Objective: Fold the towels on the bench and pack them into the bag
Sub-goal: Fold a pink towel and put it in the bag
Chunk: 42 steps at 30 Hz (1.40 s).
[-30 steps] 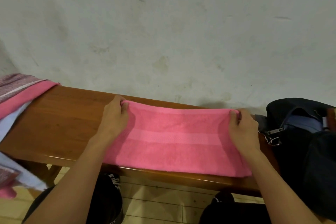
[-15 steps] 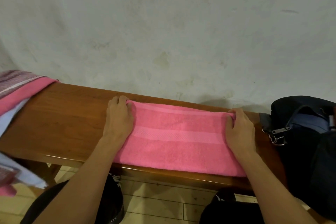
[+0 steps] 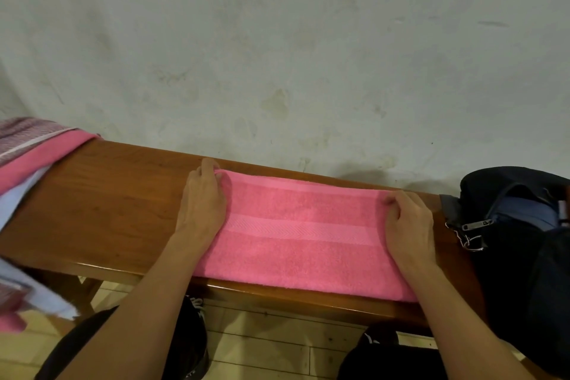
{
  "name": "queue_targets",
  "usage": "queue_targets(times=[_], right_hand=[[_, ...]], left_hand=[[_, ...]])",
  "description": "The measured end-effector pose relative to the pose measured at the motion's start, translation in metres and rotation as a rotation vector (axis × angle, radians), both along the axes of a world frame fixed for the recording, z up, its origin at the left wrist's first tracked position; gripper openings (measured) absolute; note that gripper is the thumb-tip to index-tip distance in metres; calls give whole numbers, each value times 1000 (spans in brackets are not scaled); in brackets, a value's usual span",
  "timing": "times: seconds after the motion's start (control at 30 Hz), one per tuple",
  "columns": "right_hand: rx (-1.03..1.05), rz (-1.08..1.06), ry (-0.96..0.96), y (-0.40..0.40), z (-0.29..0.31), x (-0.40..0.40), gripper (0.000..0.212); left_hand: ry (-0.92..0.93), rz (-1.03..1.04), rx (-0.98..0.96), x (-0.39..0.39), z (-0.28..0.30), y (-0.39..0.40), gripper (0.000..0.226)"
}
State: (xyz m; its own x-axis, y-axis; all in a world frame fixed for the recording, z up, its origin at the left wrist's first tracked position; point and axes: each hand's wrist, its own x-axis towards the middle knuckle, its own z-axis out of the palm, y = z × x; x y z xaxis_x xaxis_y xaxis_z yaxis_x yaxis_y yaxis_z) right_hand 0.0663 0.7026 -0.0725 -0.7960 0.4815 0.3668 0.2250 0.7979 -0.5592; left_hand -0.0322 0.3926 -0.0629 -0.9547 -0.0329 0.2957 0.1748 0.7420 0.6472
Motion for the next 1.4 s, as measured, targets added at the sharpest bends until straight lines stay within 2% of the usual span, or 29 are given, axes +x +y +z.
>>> queue_targets(times=[0.07,0.2,0.43,0.7,0.87,0.97,1.13,1.27,1.33,1.4], right_hand=[[9,10,9,1,-1,0,22],[50,7,19,1,0,2,18],[74,11,18,-3,2,1,16],[60,14,9,-5,7,3,15],[38,-3,78,-5,13,1,13],[38,-1,51,-5,11,-3,18],[76,-12,-195,-4,0,-9,23],[273,-27,-225,-16,8,-5,32],[282,69,-226,-33,15,-3,45],[256,265,-236,-57,20,-3,56]], left_hand=[[47,-53,-41,-2,-2,-2,6],[44,-85,-164,-3,-7,-7,17],[72,-71,-130,3,-3,-9,26],[107,-68,-124,4,2,-5,17],[75,-68,-25,2,5,-5,21],[32,-85,-62,0,3,-1,22],[-21,-86,-249,-4,-6,0,28],[-55,-113,-352,-2,-6,-1,37],[-21,-200,-409,6,-1,10,49],[-7,-349,-459,19,3,31,62]])
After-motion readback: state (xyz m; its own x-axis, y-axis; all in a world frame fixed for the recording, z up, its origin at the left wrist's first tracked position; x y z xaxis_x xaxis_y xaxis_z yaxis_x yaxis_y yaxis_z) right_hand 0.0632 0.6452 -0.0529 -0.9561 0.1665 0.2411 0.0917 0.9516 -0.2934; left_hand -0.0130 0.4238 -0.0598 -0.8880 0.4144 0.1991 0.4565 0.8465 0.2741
